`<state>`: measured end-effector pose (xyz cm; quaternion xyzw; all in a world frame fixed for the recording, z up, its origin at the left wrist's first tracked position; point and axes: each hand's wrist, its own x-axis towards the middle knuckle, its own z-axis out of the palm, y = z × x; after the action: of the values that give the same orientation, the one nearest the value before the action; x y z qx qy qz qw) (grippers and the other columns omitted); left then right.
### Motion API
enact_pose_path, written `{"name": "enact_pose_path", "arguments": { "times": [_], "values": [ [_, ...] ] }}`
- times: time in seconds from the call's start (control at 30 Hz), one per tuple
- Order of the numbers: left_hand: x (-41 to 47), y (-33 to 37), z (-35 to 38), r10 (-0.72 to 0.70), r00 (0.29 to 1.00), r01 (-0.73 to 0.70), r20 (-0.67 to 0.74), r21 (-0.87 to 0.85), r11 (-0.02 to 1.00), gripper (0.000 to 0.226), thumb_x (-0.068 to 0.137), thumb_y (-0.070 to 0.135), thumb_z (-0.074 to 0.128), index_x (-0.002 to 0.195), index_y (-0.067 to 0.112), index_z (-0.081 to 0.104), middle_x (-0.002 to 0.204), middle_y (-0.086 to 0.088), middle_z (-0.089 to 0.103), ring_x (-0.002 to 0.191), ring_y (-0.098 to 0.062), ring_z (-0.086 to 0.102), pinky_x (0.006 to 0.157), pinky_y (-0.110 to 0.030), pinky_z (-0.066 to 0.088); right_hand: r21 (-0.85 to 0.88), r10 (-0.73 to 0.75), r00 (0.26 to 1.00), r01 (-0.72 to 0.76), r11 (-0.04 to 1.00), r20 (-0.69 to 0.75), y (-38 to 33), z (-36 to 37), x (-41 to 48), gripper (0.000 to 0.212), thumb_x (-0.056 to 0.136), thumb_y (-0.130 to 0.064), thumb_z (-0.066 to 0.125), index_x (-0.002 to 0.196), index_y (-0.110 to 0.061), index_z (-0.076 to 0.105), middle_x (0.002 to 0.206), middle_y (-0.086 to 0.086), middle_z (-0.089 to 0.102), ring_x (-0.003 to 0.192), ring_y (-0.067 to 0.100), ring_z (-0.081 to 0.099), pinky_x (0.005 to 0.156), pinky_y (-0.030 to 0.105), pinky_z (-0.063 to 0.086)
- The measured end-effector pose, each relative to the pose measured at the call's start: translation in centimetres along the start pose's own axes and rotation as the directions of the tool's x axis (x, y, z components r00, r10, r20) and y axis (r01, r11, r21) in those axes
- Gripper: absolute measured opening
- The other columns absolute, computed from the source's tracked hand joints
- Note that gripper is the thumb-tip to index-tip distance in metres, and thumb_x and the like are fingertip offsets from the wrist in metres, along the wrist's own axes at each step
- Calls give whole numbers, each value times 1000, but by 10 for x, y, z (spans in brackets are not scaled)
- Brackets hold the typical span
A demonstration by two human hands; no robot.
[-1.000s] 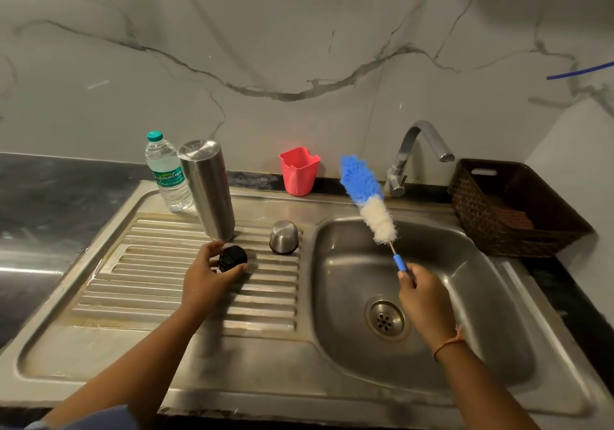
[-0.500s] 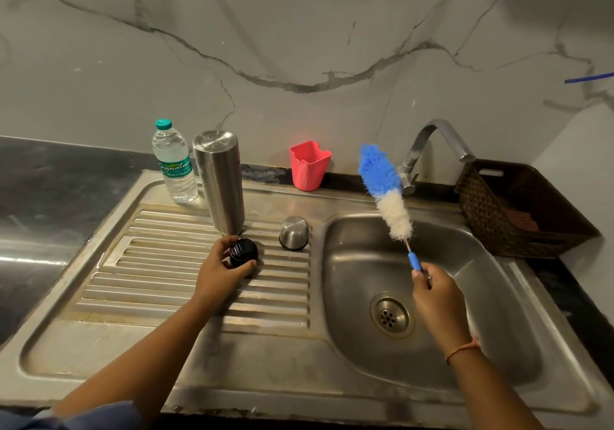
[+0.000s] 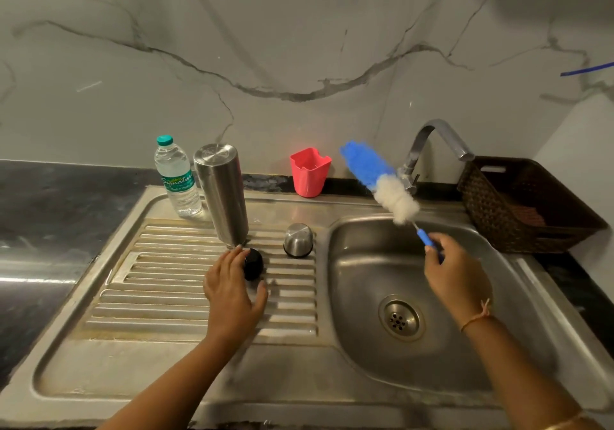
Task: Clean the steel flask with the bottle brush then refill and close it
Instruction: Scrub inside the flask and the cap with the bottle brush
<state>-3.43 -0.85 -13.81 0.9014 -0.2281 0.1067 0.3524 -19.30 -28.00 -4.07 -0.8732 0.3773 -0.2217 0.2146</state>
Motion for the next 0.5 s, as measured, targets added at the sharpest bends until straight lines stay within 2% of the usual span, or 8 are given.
{"name": "enact_pose_path", "arguments": {
  "times": [0.1, 0.23, 0.3, 0.4, 0.5],
  "values": [
    [14, 15, 2, 93, 995, -94, 30, 40, 995, 60, 78, 44, 45, 130, 15, 47, 137, -7, 48, 133, -23, 30, 111, -47, 20, -132, -154, 986, 145, 981, -57, -15, -15, 26, 31, 95, -17, 47, 123, -7, 58, 72, 11, 60, 58, 20, 46, 47, 21, 26],
    [36, 38, 12, 166, 982, -171, 90, 56, 984, 51, 77, 32, 60, 124, 15, 53, 137, -8, 49, 134, -28, 35, 112, -43, 21, -329, -372, 925, 327, 886, -83, -47, -31, 58, 32, 98, -18, 42, 119, -5, 61, 82, 19, 66, 63, 26, 51, 50, 20, 23],
    [47, 50, 20, 182, 975, -190, 127, 47, 981, 50, 77, 21, 69, 124, 11, 55, 139, -13, 47, 134, -34, 36, 111, -45, 27, -437, -409, 913, 371, 820, 7, -63, -34, 80, 38, 98, -22, 33, 114, -6, 63, 92, 18, 66, 76, 29, 58, 59, 25, 30],
    [61, 66, 27, 146, 952, -148, 269, -13, 989, 58, 82, 15, 68, 135, 13, 45, 150, -12, 30, 141, -29, 23, 115, -37, 20, -573, -442, 880, 455, 682, 172, -91, -40, 106, 24, 95, -18, 44, 109, -10, 61, 94, 12, 64, 83, 27, 60, 65, 30, 39],
    [72, 71, 36, 93, 919, -92, 382, -21, 995, 62, 87, 16, 61, 143, 21, 34, 157, -8, 13, 143, -26, 18, 114, -32, 19, -696, -455, 850, 496, 520, 265, -123, -47, 112, 14, 91, -13, 51, 100, -10, 62, 86, 7, 60, 82, 26, 59, 67, 30, 34]
  ]
}}
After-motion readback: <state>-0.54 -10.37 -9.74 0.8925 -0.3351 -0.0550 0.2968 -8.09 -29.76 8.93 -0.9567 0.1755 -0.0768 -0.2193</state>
